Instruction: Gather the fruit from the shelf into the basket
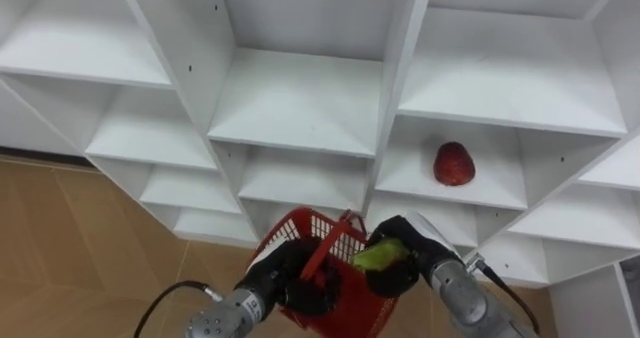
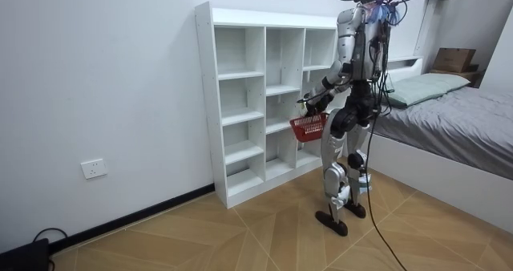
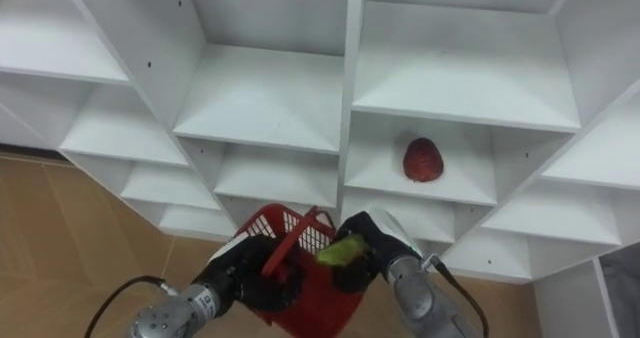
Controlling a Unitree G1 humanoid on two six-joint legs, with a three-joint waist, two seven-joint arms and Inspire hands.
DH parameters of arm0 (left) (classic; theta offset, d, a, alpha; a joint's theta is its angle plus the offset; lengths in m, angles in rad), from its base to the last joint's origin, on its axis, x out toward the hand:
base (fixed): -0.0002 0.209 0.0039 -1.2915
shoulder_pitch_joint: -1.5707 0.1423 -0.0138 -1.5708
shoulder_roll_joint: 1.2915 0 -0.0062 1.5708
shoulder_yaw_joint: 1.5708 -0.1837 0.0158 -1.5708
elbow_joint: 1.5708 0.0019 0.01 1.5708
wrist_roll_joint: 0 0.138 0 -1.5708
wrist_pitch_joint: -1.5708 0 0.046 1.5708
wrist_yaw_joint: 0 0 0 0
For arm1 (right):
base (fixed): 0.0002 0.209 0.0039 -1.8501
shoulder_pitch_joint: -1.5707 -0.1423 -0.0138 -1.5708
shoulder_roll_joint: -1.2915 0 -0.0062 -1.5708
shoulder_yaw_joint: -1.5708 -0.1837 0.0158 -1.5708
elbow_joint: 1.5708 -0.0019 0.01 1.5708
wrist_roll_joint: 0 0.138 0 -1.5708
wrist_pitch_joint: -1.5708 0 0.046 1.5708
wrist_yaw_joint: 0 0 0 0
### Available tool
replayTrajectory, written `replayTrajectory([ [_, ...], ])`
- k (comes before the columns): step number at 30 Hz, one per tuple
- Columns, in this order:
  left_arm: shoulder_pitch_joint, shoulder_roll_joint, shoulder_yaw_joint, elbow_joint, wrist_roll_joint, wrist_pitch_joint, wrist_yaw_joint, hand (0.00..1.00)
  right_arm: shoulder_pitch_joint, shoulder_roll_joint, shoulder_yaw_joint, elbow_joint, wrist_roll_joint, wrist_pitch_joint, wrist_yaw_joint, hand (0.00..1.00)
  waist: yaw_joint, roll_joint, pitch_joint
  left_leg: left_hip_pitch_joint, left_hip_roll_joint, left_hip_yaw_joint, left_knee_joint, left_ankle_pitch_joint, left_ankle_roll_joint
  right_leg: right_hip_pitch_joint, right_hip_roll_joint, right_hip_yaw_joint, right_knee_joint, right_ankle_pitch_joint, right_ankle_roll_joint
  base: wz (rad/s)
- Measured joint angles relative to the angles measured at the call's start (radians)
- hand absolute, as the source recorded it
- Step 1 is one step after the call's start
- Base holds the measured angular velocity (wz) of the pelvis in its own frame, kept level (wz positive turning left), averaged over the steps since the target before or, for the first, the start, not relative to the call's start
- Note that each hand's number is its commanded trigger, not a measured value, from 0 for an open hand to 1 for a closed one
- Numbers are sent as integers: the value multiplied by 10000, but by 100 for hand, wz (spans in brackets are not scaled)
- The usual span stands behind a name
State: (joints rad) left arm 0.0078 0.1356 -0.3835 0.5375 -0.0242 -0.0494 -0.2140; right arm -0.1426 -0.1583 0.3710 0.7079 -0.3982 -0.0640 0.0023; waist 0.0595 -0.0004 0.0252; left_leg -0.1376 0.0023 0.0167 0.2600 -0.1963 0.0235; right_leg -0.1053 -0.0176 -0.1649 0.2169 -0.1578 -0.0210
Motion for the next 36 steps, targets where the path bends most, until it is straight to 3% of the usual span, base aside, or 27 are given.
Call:
replayTrajectory([
  [15, -200, -40, -159, 13, 376, -2, -585, 100, -7, 143, 227, 2, -1318, 9, 1033, 100, 1, -31, 1, 77, -2, 146, -17, 12, 16, -19, 13, 292, 25, -5, -5, -2],
  [20, -225, -44, -214, 9, 367, -2, -605, 100, -11, 92, 691, 152, -1528, 8, 1034, 99, 65, -96, -36, 84, 8, 231, -28, 12, 16, -57, 20, 351, 29, -4, -5, -4],
  [21, -238, -51, -224, 8, 367, -2, -608, 100, -11, 93, 721, 197, -1531, 9, 1042, 91, 67, -100, -38, 84, 9, 231, -28, 12, 16, -56, 24, 351, 30, -4, -5, 0],
  [22, -259, -71, -227, 4, 363, -3, -607, 100, -10, 93, 795, 255, -1544, 10, 1054, 70, 69, -101, -39, 82, 12, 231, -28, 12, 16, -55, 26, 368, 29, -4, -6, 0],
  [23, -268, -74, -236, -4, 363, -7, -608, 100, -9, 99, 837, 269, -1575, 10, 1081, 17, 67, -99, -40, 82, 13, 232, -28, 12, 16, -54, 26, 371, 29, -4, -6, 0],
  [24, -279, -74, -242, -4, 363, -8, -610, 100, -9, 97, 864, 269, -1576, 10, 1092, 0, 67, -97, -41, 82, 14, 232, -28, 12, 16, -54, 26, 372, 30, -3, -6, 0],
  [36, -489, -79, -435, -9, 363, -119, -589, 100, -9, 72, 987, 354, -1632, 8, 1102, 0, 42, -91, -49, 107, 7, 233, -25, 13, 16, -18, 13, 294, 45, -1, -10, 0],
])
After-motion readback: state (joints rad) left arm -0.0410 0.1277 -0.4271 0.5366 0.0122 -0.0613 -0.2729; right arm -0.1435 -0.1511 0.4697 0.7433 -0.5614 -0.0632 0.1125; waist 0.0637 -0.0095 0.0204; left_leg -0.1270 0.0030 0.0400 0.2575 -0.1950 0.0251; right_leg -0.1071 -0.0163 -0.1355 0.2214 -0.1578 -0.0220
